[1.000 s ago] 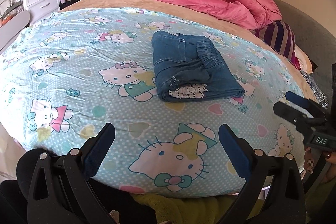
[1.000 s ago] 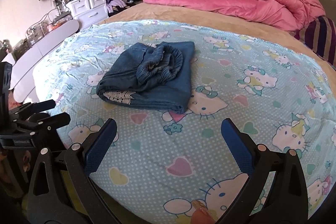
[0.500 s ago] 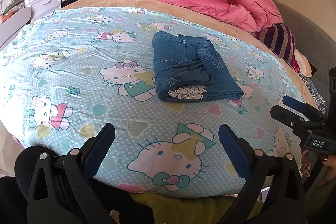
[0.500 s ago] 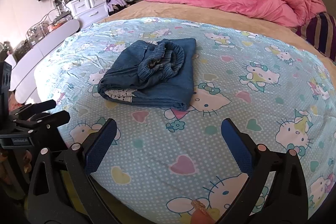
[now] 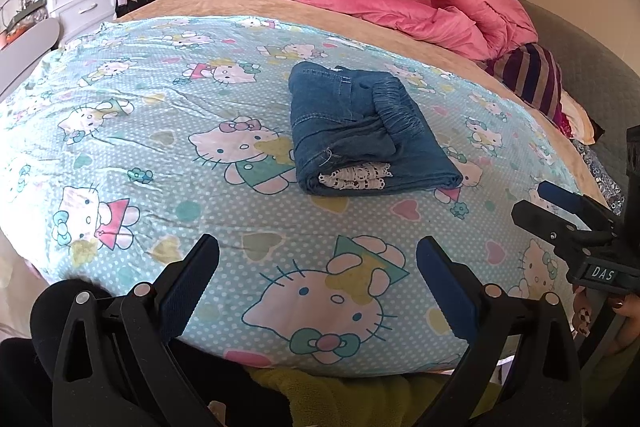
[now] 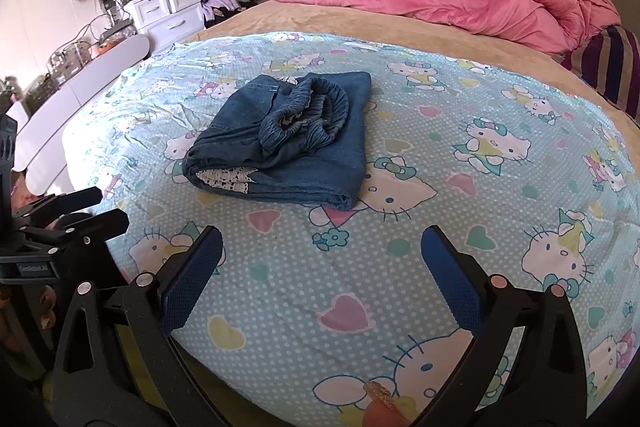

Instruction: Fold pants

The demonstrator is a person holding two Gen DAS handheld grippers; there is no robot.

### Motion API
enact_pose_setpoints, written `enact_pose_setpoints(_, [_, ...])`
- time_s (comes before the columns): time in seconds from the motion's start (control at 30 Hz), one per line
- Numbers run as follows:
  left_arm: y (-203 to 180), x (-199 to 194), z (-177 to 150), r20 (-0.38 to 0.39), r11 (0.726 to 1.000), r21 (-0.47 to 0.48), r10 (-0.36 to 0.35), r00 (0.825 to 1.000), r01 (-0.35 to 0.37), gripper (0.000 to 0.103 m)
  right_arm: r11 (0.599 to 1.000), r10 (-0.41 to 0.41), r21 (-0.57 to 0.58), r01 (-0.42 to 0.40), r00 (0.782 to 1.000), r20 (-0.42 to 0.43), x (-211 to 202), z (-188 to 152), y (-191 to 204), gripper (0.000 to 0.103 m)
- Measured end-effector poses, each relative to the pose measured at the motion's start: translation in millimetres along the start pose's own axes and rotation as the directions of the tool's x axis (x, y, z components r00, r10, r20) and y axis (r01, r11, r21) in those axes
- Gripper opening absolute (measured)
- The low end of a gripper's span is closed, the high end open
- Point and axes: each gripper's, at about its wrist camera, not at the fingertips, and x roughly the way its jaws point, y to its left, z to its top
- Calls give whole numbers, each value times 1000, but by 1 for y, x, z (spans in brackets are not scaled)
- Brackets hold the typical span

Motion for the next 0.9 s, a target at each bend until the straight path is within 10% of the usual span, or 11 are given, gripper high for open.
enact_pose_setpoints(0.9, [2,-3,1,3,1000,-7,-18,1000,18,99,1000,1,-6,-1,1000,-4,-2,3,2,94])
